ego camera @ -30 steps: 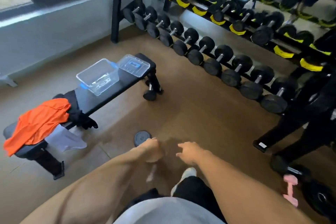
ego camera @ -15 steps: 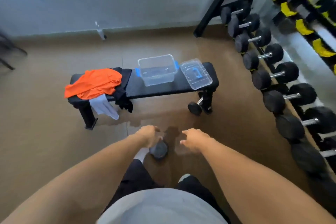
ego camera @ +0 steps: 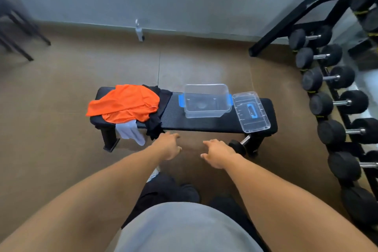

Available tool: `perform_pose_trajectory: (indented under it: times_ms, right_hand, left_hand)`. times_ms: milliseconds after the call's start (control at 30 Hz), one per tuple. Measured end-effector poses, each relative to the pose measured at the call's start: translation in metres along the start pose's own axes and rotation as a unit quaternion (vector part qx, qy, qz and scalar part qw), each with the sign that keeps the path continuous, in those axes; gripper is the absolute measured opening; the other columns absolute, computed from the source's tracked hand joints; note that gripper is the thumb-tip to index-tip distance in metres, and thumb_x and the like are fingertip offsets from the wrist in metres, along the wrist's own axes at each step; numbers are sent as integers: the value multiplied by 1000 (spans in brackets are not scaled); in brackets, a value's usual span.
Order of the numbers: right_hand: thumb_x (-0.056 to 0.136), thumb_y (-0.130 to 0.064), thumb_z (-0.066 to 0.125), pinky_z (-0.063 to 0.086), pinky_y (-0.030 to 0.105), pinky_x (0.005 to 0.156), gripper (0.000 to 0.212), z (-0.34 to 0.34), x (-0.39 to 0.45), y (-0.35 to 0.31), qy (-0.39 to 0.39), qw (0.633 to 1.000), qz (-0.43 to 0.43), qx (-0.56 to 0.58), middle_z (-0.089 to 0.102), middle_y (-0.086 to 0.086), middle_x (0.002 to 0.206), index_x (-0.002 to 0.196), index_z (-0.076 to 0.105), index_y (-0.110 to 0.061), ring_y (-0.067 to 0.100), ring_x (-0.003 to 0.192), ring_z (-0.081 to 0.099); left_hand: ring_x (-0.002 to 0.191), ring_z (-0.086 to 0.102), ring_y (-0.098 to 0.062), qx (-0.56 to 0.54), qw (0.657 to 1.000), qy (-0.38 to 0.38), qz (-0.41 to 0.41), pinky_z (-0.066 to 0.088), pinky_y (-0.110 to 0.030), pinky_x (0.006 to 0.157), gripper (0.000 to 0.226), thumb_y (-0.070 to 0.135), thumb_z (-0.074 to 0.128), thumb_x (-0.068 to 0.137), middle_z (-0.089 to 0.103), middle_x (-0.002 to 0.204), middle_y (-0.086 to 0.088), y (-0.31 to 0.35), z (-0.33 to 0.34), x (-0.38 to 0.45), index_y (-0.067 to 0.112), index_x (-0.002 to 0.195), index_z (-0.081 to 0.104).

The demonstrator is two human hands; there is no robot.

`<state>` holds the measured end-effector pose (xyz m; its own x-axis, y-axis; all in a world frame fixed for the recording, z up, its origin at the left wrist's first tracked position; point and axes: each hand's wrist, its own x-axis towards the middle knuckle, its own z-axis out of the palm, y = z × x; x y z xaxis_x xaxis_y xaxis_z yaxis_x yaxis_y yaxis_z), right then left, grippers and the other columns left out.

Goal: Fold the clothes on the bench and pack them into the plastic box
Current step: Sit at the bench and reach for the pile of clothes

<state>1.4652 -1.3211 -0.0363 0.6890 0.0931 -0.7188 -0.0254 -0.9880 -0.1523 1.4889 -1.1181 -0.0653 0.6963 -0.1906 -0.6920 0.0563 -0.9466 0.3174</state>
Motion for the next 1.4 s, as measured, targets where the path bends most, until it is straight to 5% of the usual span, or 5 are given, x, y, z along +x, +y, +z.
perform_pose_trajectory:
  times_ms: [500, 900, 1067, 1200, 1400]
  right_hand:
    - [100, -45, 48, 40, 51, 109, 60, -93, 176, -58, -9, 982, -153, -109, 41, 6, 155, 154, 34, -23, 31, 140, 39]
    - [96, -38, 55, 34, 48, 112, 65, -30, 409, -116, 55, 948, -272, -154, 35, 8, 158, 154, 32, -22, 31, 143, 33]
    - [92, -55, 55, 33, 48, 115, 79, 8, 483, -138, 88, 951, -280, -98, 22, 4, 165, 158, 23, -27, 30, 147, 28]
    - [83, -64, 63, 26, 50, 119, 100, 31, 528, -150, 57, 959, -269, -62, 8, 2, 168, 160, 10, -30, 33, 151, 18]
    - [61, -60, 82, 42, 55, 106, 115, 25, 566, -182, 88, 946, -241, -197, 24, 8, 149, 154, 23, -29, 40, 133, 35]
  left_hand:
    - [139, 38, -36, -109, 987, 75, -94, 32, -39, 114, 65, 36, 63, 92, 36, 154, -15, -60, -75, 110, 18, 151, 41]
    - [150, 20, -32, -122, 967, 192, -116, 20, -42, 122, 68, 28, 64, 93, 24, 162, -15, -173, 1, 284, 21, 154, 35]
    - [153, 18, -28, -64, 938, 334, -68, 16, -49, 123, 55, 37, 43, 102, 25, 164, -10, -232, 33, 365, 20, 154, 34]
    - [155, 10, -20, -20, 928, 366, -64, 4, -49, 124, 66, 50, 18, 97, 20, 167, -2, -265, 45, 425, 24, 158, 25]
    - [154, 17, -22, 56, 895, 436, -72, 4, -48, 125, 71, 50, 13, 93, 31, 163, -4, -281, 56, 465, 23, 157, 28]
